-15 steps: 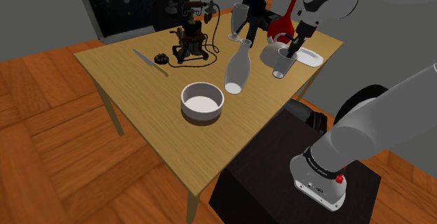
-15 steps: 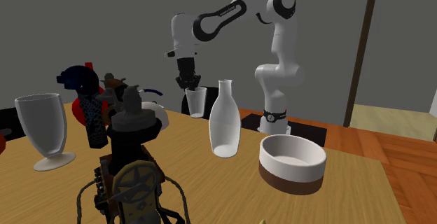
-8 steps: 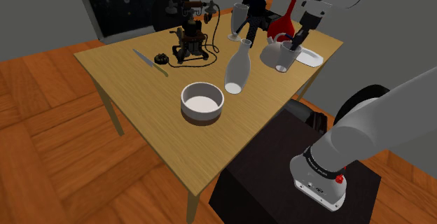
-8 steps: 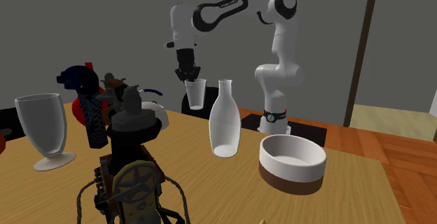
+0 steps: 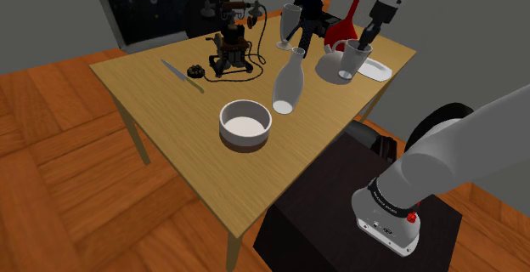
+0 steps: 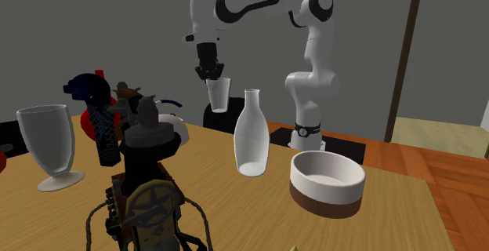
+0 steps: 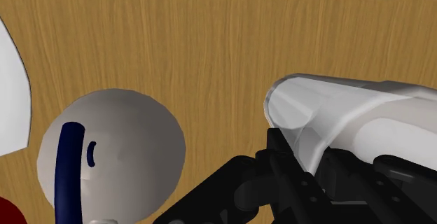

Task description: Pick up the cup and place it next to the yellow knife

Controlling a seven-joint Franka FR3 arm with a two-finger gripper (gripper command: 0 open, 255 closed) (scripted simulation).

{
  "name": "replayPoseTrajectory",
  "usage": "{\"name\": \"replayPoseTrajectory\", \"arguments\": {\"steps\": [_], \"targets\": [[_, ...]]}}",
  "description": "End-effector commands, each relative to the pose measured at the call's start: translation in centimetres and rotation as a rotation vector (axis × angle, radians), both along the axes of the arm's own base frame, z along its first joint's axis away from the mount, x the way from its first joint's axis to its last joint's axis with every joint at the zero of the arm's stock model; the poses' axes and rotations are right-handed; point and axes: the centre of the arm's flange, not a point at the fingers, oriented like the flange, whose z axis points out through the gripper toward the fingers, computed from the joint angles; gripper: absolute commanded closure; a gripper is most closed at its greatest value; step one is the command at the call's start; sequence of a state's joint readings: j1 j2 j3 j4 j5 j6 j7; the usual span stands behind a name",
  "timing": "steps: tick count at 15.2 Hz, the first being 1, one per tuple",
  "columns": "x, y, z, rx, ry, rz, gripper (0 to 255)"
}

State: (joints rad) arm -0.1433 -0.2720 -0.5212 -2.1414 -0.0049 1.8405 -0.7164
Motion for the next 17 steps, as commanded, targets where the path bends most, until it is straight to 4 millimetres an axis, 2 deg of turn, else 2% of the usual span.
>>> {"name": "replayPoseTrajectory", "arguments": {"steps": [1,11,12,17], "targets": [[-0.1,0.0,1.1,0.0,0.0,0.0,255],[-0.1,0.0,6.4,0.0,0.0,0.0,255],[-0.1,0.0,6.4,0.0,0.0,0.0,255],[3.3,5.6,5.6,0.0,0.0,0.0,255]]}}
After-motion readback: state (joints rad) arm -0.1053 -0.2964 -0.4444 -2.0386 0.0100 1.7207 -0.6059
